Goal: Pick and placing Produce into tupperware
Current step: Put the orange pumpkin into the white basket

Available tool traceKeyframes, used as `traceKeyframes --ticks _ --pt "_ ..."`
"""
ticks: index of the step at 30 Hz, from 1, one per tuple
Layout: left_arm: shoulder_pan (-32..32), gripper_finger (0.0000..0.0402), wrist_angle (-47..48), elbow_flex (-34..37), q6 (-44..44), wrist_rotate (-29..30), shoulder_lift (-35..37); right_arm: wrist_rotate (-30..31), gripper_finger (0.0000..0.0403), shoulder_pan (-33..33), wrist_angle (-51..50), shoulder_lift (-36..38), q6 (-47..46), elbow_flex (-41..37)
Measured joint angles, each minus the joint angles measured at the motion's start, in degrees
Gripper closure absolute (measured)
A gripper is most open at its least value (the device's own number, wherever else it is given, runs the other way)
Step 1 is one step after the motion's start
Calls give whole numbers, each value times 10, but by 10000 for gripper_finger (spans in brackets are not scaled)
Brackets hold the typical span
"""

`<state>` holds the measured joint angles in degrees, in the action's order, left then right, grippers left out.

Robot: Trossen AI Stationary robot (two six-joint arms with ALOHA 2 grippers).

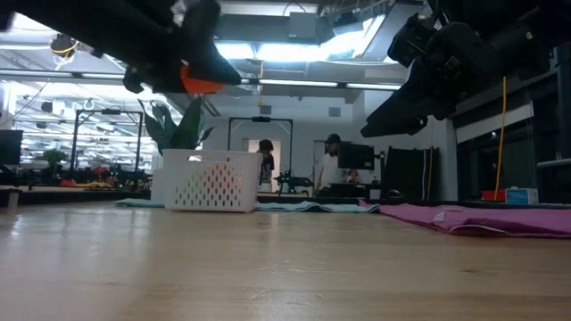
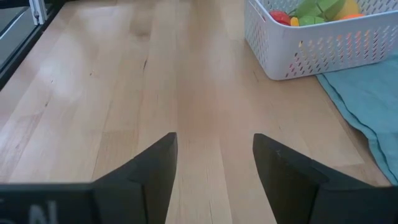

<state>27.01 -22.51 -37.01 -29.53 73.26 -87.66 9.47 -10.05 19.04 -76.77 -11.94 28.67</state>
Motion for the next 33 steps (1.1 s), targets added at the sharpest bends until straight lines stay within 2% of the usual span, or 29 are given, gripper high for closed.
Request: traceKeyframes --ticks 2,7,11,21,27,33 --pt "-21 170 0 0 1 -11 0 0 190 0 0 0 0 0" --pt "-90 170 0 0 18 -99 0 0 190 0 0 0 1 0" --pt "-147 169 0 0 47 -145 1 0 190 0 0 0 1 0" --pt "-273 170 17 0 107 -285 44 0 190 0 0 0 3 0" --pt "-314 171 72 0 127 -339 76 0 190 0 -1 0 3 0" --pt "-367 171 151 0 117 -459 93 0 190 0 -1 0 3 0"
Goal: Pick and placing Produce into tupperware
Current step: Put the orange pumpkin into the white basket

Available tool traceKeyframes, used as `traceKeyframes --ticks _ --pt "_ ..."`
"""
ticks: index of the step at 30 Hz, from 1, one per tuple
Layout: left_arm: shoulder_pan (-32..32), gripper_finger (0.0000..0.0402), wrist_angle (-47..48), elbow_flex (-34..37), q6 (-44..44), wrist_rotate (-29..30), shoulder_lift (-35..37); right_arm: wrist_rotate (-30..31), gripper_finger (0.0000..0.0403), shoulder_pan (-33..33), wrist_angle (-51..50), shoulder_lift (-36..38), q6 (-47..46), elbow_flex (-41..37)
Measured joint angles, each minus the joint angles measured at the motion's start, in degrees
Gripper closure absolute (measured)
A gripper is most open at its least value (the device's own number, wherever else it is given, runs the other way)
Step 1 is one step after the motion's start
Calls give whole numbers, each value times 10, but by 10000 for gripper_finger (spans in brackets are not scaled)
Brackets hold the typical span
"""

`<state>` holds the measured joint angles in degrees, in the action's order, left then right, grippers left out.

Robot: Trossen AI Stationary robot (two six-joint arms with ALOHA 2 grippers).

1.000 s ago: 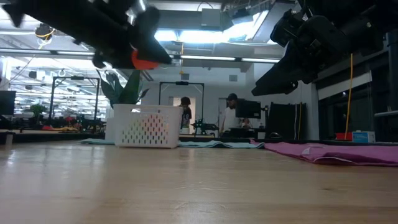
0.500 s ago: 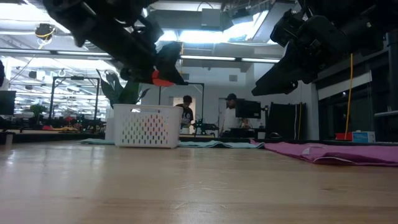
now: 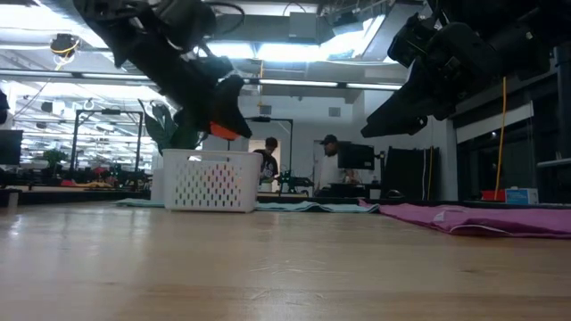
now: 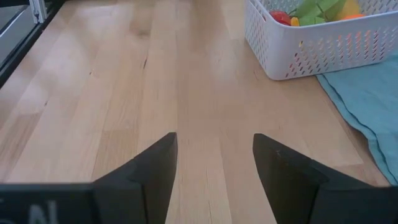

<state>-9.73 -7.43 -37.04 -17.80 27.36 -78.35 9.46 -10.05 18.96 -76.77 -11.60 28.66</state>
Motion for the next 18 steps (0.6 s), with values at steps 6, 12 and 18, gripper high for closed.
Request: traceKeyframes --ticks 6,12,18 --pt "-44 171 52 -2 -12 -81 0 0 190 0 -1 0 0 0" --pt "-70 171 216 -72 5 -120 0 0 190 0 -2 0 0 0" --pt "-81 171 295 -134 38 -121 0 0 190 0 -2 0 1 0"
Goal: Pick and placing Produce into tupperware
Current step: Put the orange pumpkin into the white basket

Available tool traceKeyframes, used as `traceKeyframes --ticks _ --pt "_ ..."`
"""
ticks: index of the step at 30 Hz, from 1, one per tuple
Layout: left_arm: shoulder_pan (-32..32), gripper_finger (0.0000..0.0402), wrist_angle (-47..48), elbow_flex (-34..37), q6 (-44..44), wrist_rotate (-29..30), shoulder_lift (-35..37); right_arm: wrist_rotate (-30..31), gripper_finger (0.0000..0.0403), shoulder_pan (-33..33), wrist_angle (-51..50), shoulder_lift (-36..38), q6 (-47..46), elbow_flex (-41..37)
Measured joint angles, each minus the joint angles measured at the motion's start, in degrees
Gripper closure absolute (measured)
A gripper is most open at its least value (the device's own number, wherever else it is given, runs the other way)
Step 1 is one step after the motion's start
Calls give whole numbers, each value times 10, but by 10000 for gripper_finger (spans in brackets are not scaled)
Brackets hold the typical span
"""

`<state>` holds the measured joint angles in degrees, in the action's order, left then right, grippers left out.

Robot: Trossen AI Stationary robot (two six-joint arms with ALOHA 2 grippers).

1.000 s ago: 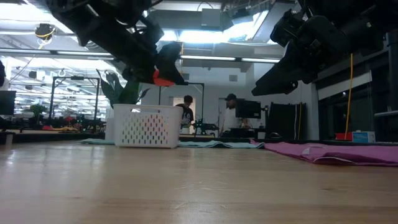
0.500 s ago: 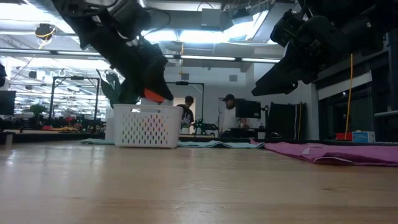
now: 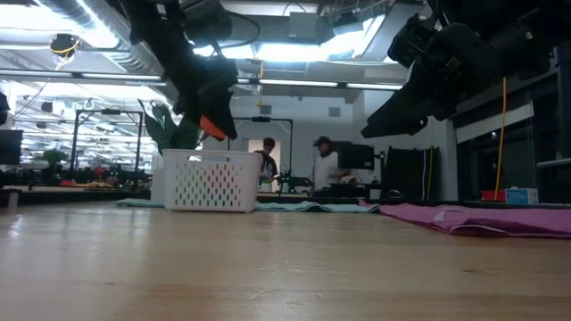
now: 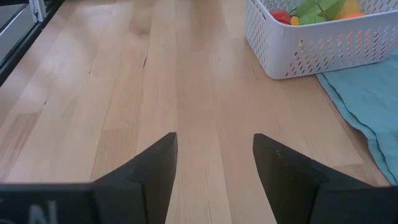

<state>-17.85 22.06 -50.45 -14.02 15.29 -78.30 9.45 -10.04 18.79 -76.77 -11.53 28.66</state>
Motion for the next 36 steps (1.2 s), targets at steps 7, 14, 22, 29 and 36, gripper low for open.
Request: traceKeyframes --ticks 7,14,22,29,36 --pt "-9 171 4 -4 7 0 -1 0 190 0 0 0 0 0" --pt "-9 171 -9 -4 7 2 -16 0 190 0 0 0 3 0" --pt "-28 171 -51 -3 37 2 -84 0 190 0 -2 0 13 0" --pt "-46 151 -47 -3 25 2 -85 0 190 0 -4 0 13 0" --pt "-48 153 -50 -3 25 2 -85 0 190 0 -4 0 13 0"
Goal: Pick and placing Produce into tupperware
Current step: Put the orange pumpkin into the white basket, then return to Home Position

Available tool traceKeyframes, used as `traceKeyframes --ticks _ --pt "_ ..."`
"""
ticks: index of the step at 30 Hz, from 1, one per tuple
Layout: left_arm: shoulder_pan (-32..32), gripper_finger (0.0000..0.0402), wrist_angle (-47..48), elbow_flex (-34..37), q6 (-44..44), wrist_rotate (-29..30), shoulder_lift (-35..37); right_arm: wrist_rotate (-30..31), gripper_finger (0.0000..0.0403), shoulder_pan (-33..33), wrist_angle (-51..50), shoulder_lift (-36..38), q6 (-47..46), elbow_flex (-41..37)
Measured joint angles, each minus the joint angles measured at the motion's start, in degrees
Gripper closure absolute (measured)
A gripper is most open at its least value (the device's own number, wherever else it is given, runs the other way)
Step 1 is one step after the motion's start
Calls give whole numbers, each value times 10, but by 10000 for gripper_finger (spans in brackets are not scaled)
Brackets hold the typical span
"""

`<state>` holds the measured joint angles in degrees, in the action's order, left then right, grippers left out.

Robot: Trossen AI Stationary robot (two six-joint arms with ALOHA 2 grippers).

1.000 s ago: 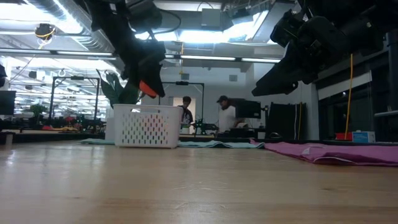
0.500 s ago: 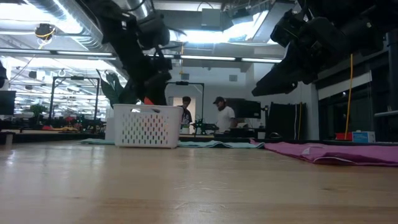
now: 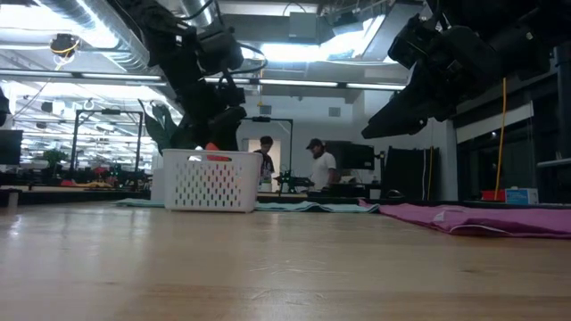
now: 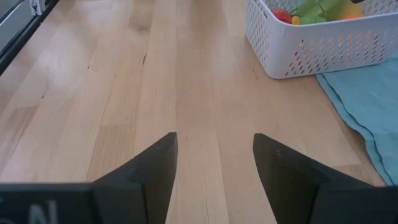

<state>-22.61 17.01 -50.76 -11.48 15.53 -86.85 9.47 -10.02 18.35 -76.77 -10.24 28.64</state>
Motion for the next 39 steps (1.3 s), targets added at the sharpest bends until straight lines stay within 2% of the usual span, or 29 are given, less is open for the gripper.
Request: traceKeyframes --ticks 6,11,20,28,33,39 --pt "0 145 0 0 1 3 0 0 190 0 0 0 0 0" --pt "1 146 0 0 1 54 0 0 190 0 0 0 0 0" --pt "20 148 -8 0 1 64 16 0 190 0 -1 0 1 0" --pt "129 145 -16 0 1 84 68 1 190 7 14 0 20 0" --pt "222 147 -34 24 -8 165 94 1 190 9 -1 0 32 0" --pt "342 142 -80 112 -14 251 166 1 190 9 -19 0 14 0"
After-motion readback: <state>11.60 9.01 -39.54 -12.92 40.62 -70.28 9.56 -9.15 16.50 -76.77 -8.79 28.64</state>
